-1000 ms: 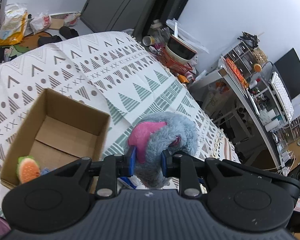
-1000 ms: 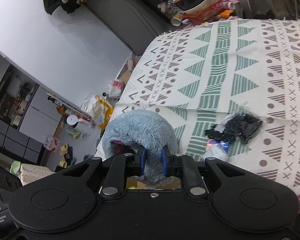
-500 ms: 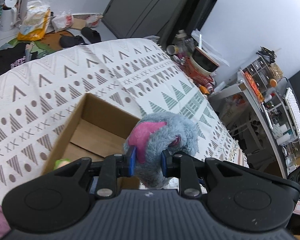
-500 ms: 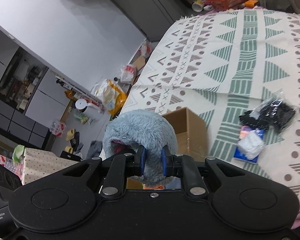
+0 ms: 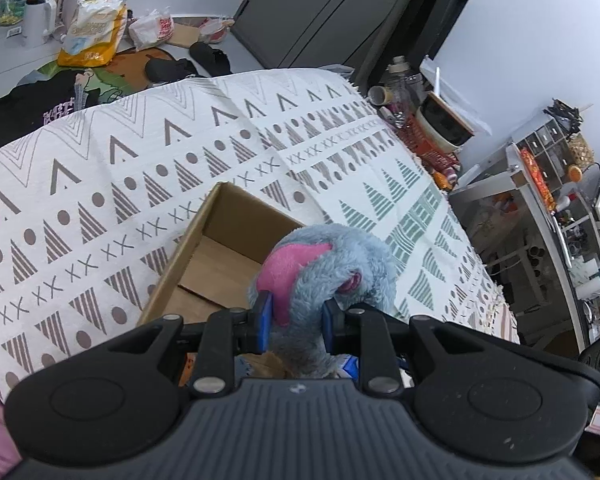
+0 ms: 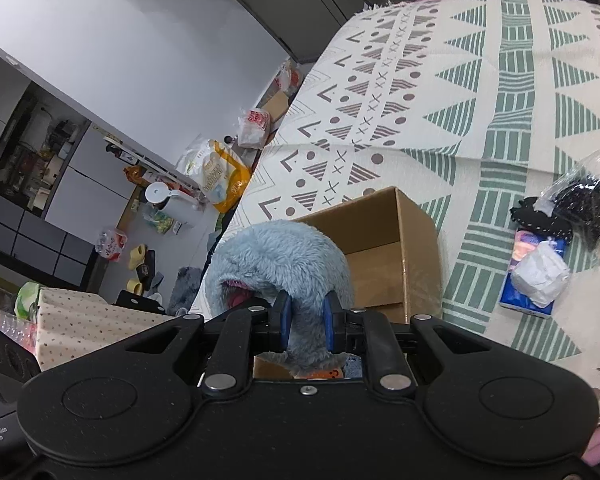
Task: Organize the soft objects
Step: 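Carry the grey plush into the cardboard box with both tools and open them, then withdraw both tools from the box toward the black bags and tissue pack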
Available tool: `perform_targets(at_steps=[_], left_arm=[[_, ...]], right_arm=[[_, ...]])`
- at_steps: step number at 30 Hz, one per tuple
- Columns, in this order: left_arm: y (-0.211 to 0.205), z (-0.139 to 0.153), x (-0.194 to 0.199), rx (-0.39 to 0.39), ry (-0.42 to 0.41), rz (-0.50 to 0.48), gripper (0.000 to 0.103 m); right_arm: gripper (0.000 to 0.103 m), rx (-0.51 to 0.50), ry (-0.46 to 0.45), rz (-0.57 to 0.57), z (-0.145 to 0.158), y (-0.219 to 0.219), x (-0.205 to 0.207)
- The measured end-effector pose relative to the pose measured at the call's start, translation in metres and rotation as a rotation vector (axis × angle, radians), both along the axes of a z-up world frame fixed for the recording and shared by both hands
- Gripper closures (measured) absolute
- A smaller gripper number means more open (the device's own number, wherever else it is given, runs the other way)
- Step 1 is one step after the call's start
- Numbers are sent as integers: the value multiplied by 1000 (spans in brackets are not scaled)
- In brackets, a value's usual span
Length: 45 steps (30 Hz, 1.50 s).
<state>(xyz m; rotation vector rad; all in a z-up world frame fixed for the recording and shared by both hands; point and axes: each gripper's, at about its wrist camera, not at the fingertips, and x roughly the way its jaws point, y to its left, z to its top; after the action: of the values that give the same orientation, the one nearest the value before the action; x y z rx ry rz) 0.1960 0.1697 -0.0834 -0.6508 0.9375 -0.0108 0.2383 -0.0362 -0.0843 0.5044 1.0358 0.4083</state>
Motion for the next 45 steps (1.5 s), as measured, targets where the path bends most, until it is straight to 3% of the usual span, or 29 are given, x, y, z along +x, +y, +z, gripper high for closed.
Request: perform_targets(at_steps=[7,10,11,15,18,26,30,37,45], left_arm=[[5,-15,6,25,48,33,79],[6,-11,5,100,76,80,75],[7,-9,4,118,77,82,71],[10,-2,-1,140,88,114,46],[6,5,-5,166,69,126,31],[-14,20,-14,168,-36,109,25],[-22,27,-20,122,-99,119,24],[-43,40,-20,138,-144,72,24],[-68,44,-18,161,-160,17,24]], right_arm=[[85,-6,24,8,-17,11,8],[81,-30,32,-15,-19,8,8],[77,-30,22,-16,-17,5,6],[40,-24,-29,-37,-5,-11,-1],[29,-44,-52,-54,3,-25,-5],[6,-97,-152,-82,19,-51,-23],[0,-81,-207,-97,27,-65,-33],[0,-110,-288,-142,38,-89,-41],[0,-123,-318,-203,37,-127,-47]])
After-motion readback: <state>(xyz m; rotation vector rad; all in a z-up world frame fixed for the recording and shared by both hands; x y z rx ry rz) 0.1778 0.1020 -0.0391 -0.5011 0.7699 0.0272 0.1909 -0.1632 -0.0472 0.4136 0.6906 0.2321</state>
